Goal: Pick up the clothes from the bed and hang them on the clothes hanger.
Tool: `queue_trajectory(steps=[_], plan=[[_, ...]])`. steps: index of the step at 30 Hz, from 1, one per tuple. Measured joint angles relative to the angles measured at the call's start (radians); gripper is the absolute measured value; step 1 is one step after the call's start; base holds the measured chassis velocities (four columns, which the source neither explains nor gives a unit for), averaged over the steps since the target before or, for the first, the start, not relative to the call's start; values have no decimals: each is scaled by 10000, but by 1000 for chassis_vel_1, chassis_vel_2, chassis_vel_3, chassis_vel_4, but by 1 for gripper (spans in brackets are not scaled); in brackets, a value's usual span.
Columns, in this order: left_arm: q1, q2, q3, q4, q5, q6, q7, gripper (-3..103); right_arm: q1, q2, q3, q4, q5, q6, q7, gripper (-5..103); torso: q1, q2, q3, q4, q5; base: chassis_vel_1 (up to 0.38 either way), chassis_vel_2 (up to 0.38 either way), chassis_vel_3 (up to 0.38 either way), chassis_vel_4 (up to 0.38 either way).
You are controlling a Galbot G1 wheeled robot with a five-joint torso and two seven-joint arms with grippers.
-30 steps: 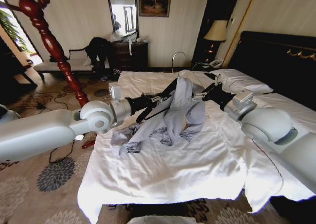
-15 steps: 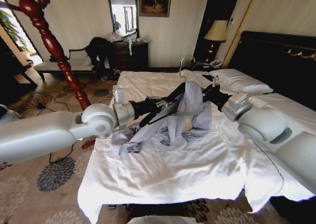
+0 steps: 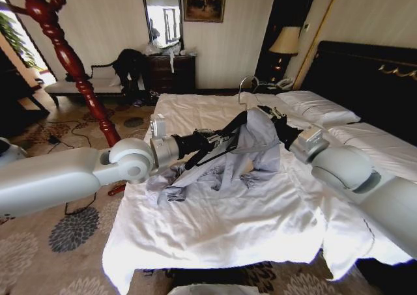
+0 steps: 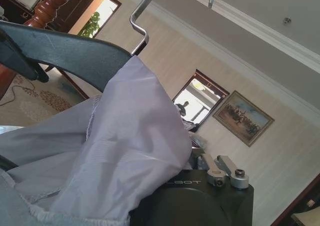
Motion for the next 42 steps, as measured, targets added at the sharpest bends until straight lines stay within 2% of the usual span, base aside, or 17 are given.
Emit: queue_trajectory(steps=[1,2,5,13,17,19,23,25,29,30,32,33,36,39,40,42], plan=[[0,0,0,0,0,0,0,16,0,0,0,0,0,0,0,44,0,0,0,0,0,0,0,0,0],[3,-2,-7,0,-26,17,-38,16,-8,5,1,-12,-41,30,31,38,0,0,0,1,-1,0,0,0,0],[6,-52,-26,-53,-46,55,-73,16,-25,50,-2,-18,-76,57,54,33,0,1,0,1,-1,0,0,0,0],[-77,-224,-29,-98,-90,339,-269,14,-127,142,-4,-23,-55,69,136,33,0,0,0,2,-1,0,0,0,0],[-124,-405,-90,-105,-109,513,-494,35,-184,156,87,-66,-76,60,250,30,1,0,0,2,-1,0,0,0,0],[-128,-465,-94,-152,-106,552,-524,35,-204,138,120,-68,-76,63,254,30,0,0,0,2,-1,0,0,0,0],[-157,-737,-203,-313,-51,641,-787,57,-413,62,268,-60,-137,129,258,30,0,1,0,2,-2,0,0,0,0],[-182,-807,-247,-312,-37,642,-851,57,-492,57,289,-54,-176,146,254,29,0,0,0,1,-2,0,0,0,0],[-517,-1394,-398,-368,-80,643,-876,78,-918,82,388,-64,-331,211,232,25,-1,0,0,3,-1,0,0,0,0],[-517,-1394,-398,-368,-80,643,-876,78,-918,82,388,-64,-331,211,232,25,-1,0,0,3,-1,0,0,0,0],[-666,-1784,-505,-560,-209,672,-874,89,-1019,104,408,-100,-340,232,249,24,0,0,0,2,-1,0,0,0,0],[-715,-1990,-550,-650,-257,698,-868,89,-1037,111,411,-115,-342,238,260,23,-1,1,0,1,-2,0,0,0,0],[-798,-2359,-577,-818,-302,729,-838,98,-1048,138,412,-129,-343,245,292,23,0,0,-1,1,0,0,0,0,0],[-990,-3177,-595,-1178,-408,750,-635,100,-1095,164,412,-136,-346,245,351,23,0,1,0,2,-4,0,0,0,0],[-990,-3177,-595,-1178,-408,750,-635,100,-1095,164,412,-136,-346,245,351,23,0,1,0,2,-4,0,0,0,0],[-1172,-3812,-623,-1370,-515,756,-510,100,-1188,155,437,-136,-363,245,388,23,-1,1,-1,1,-1,0,0,0,0]])
